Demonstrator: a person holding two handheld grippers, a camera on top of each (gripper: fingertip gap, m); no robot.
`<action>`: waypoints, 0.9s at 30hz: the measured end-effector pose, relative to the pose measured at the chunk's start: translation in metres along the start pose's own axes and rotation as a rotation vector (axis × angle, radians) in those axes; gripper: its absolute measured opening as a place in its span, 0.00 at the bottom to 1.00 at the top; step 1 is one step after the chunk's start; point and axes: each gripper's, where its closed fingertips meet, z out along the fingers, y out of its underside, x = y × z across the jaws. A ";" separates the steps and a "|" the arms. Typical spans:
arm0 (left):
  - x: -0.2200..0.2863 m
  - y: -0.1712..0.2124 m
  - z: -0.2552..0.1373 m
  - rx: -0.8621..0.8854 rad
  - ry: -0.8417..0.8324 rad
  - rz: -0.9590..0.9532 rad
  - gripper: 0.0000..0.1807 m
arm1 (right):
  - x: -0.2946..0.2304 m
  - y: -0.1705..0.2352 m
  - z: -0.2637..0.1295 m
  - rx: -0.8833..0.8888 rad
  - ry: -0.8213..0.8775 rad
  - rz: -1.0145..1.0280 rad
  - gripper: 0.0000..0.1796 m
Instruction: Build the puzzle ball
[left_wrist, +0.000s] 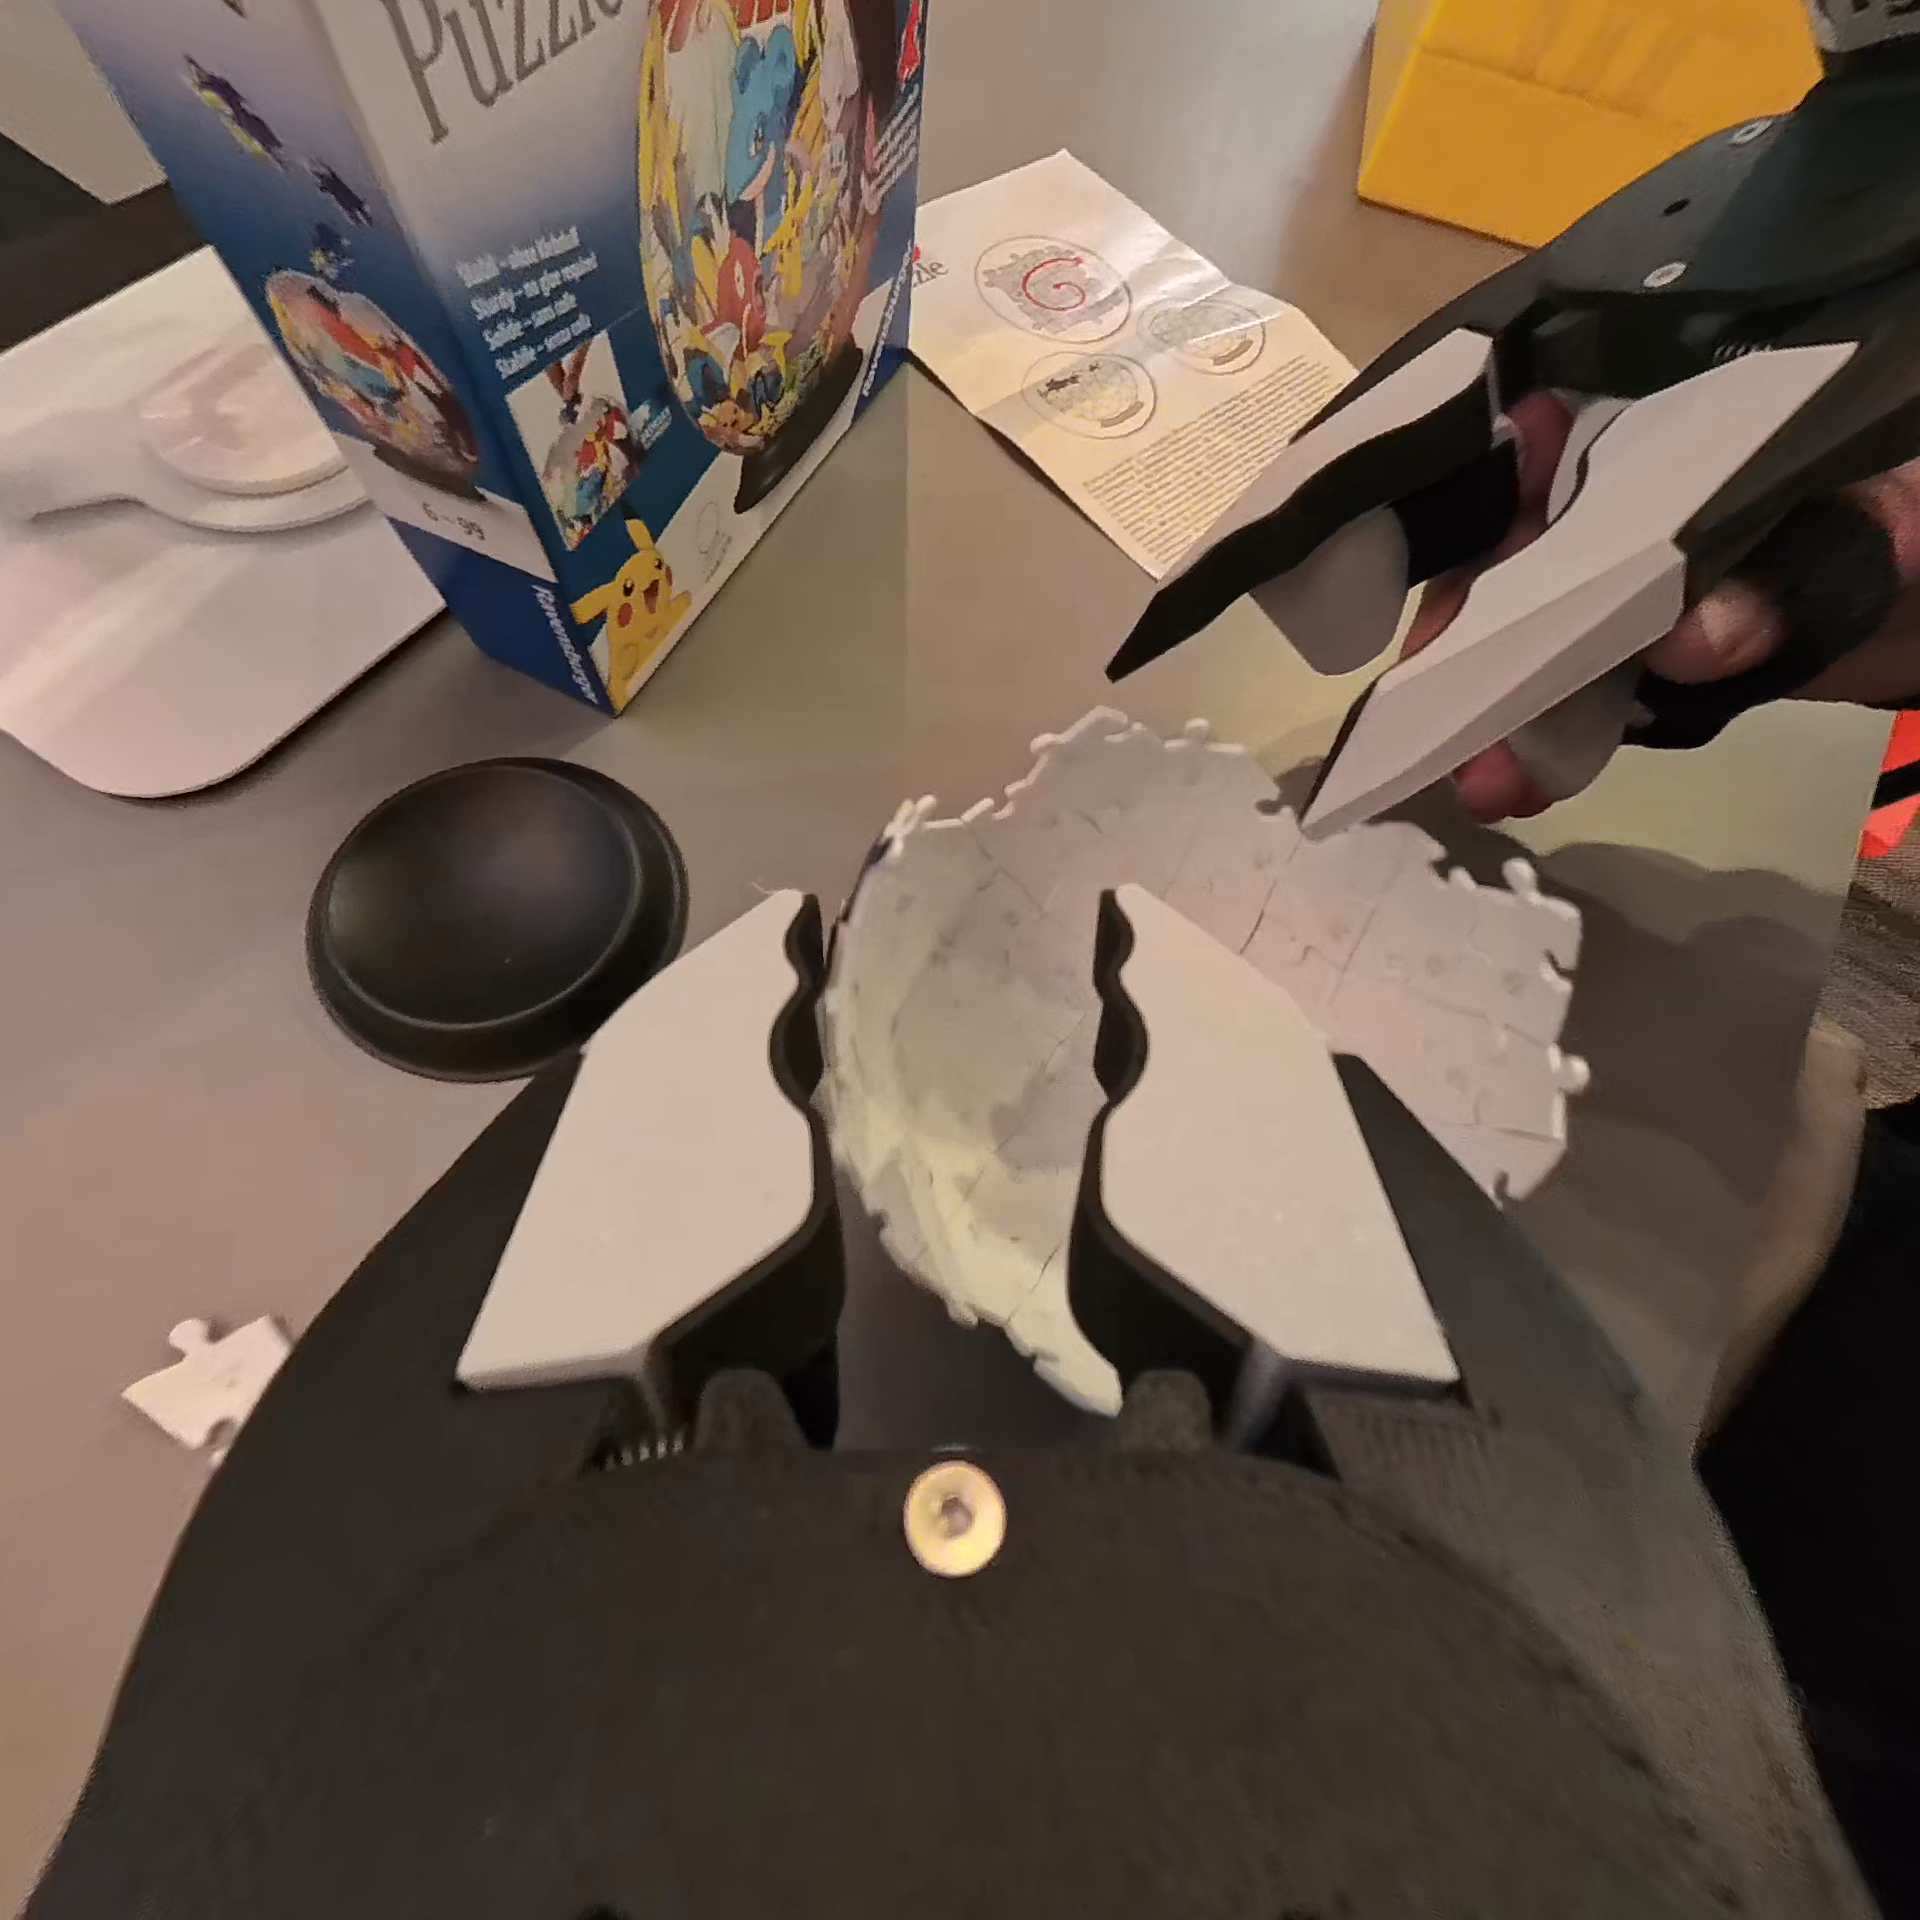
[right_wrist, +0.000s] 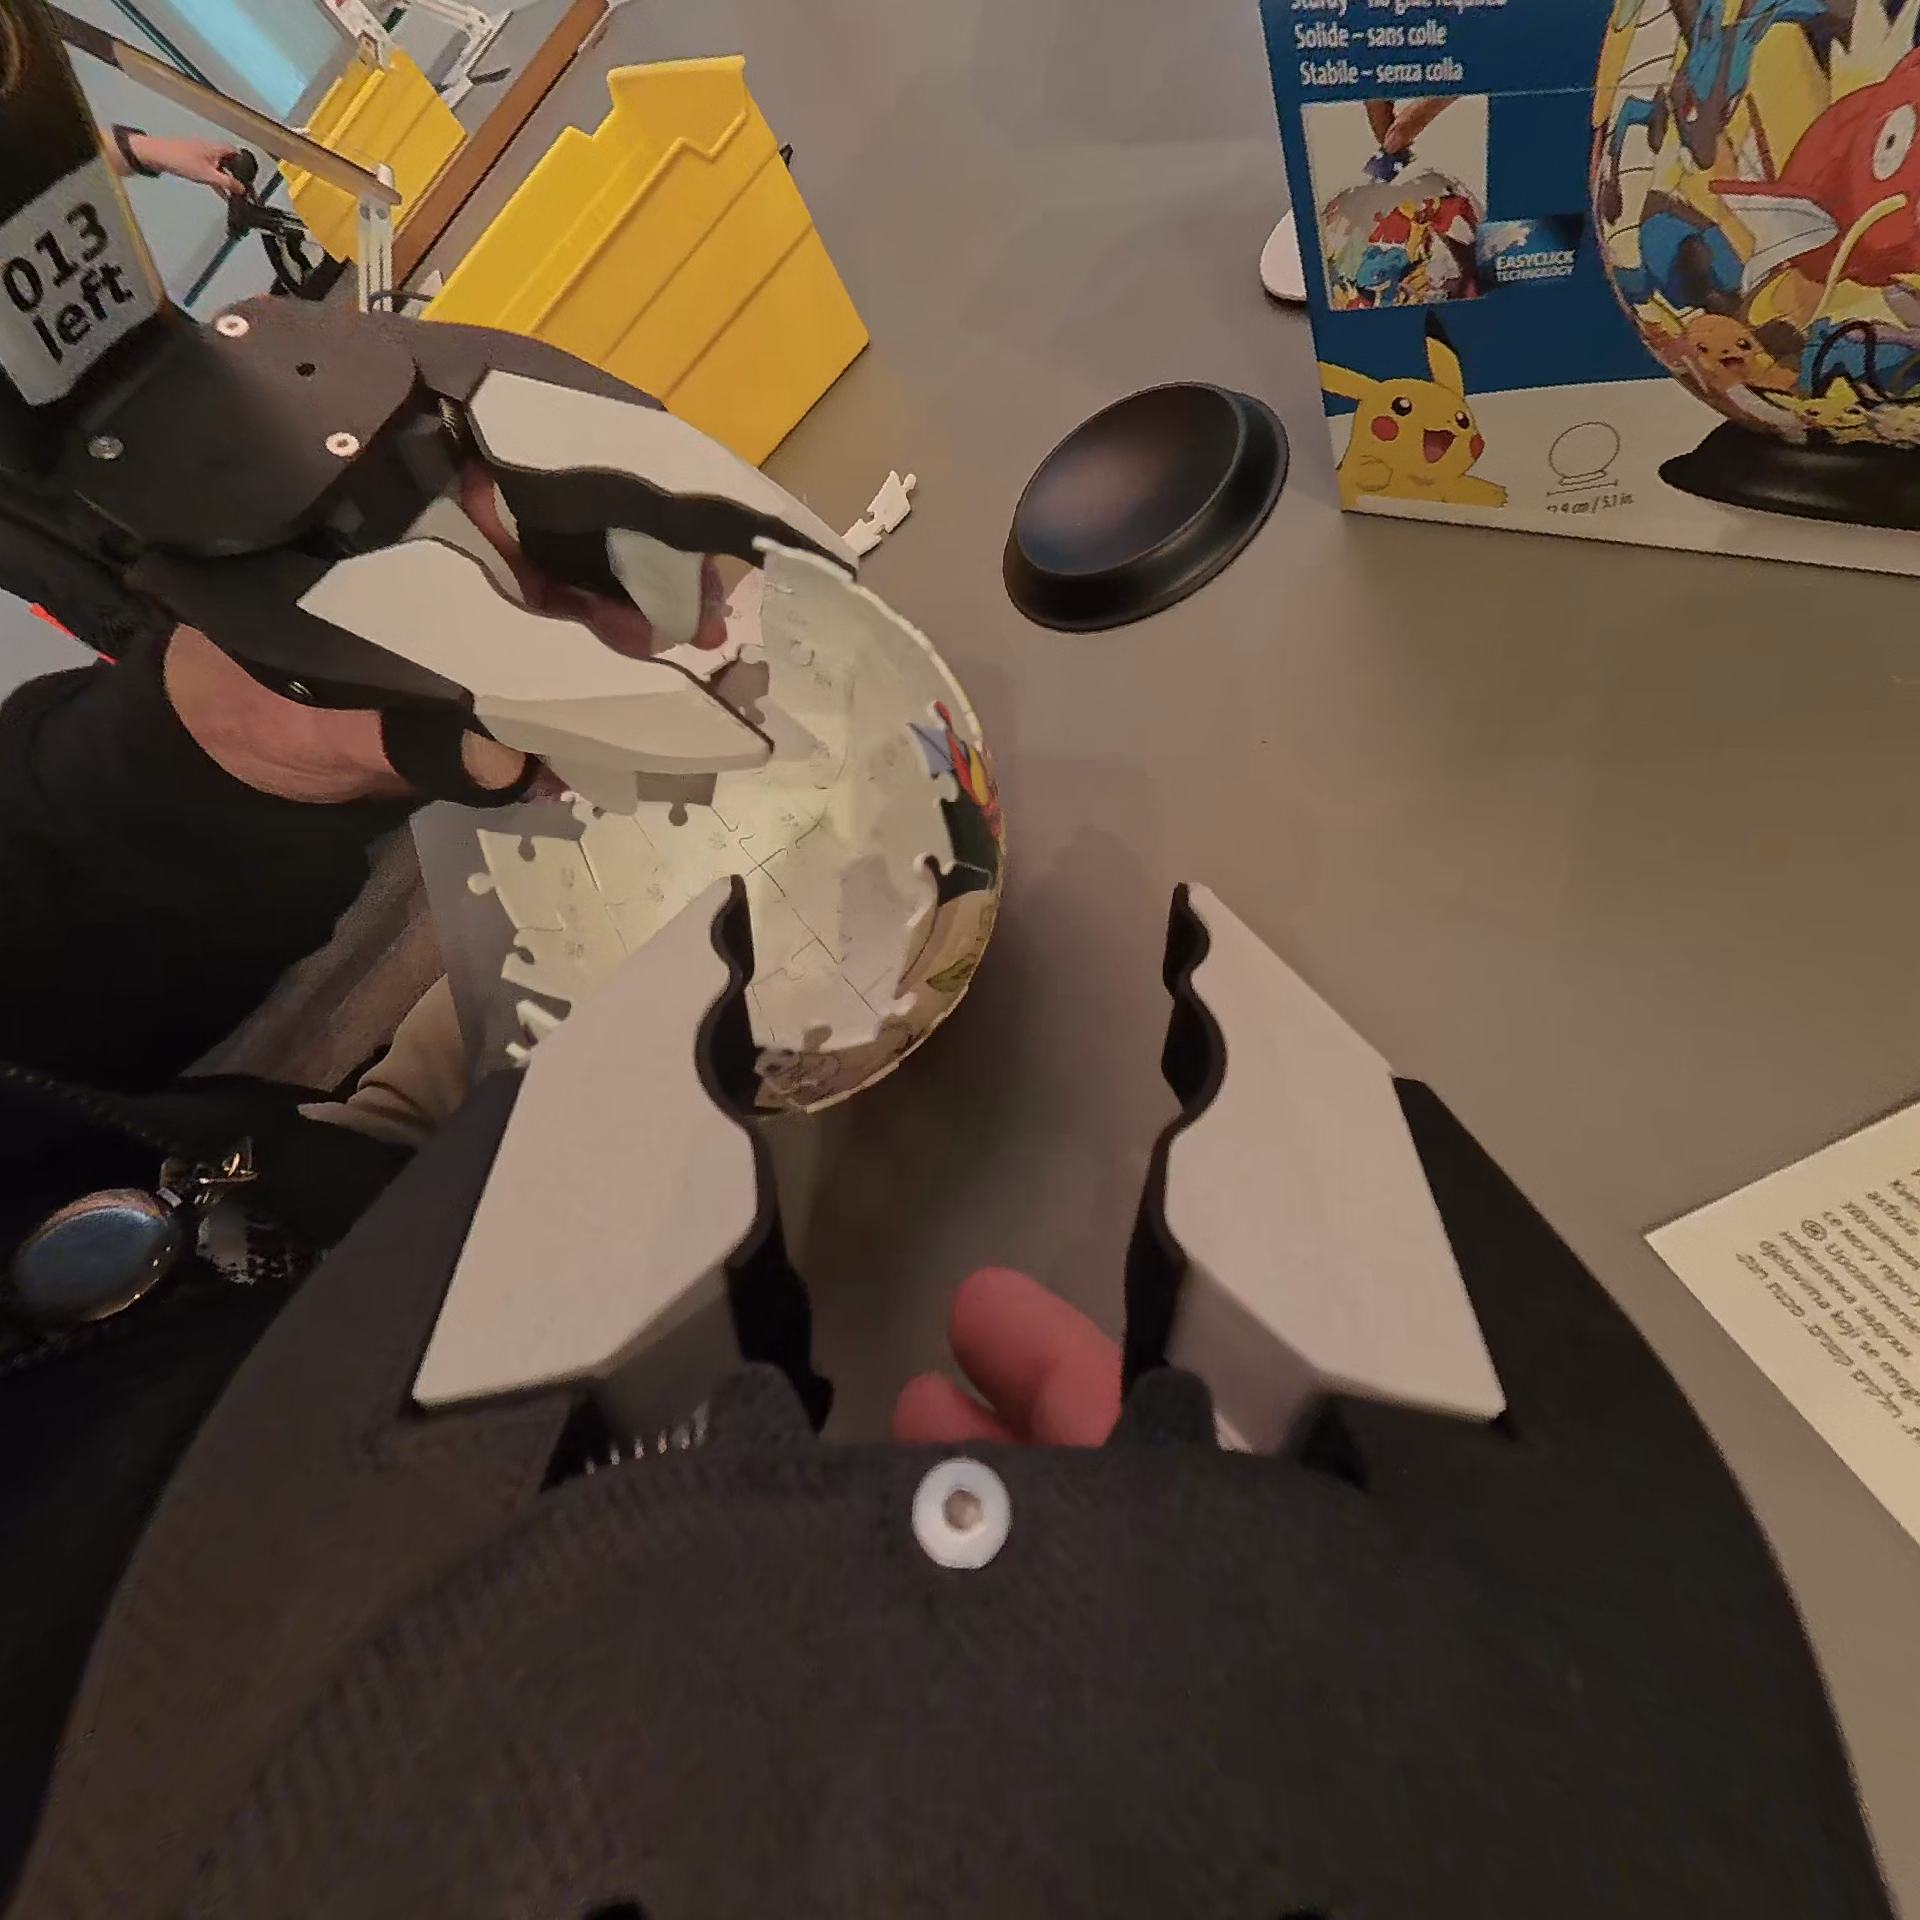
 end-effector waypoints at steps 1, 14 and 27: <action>-0.001 0.001 -0.004 -0.006 -0.003 0.003 0.28 | 0.000 0.000 0.000 0.000 -0.001 0.000 0.44; -0.014 0.007 -0.095 0.051 -0.146 -0.039 0.28 | 0.000 -0.002 0.000 0.011 0.018 -0.016 0.44; -0.017 0.121 -0.169 -0.168 -0.440 -0.113 0.22 | 0.007 -0.001 0.003 0.007 0.055 -0.028 0.44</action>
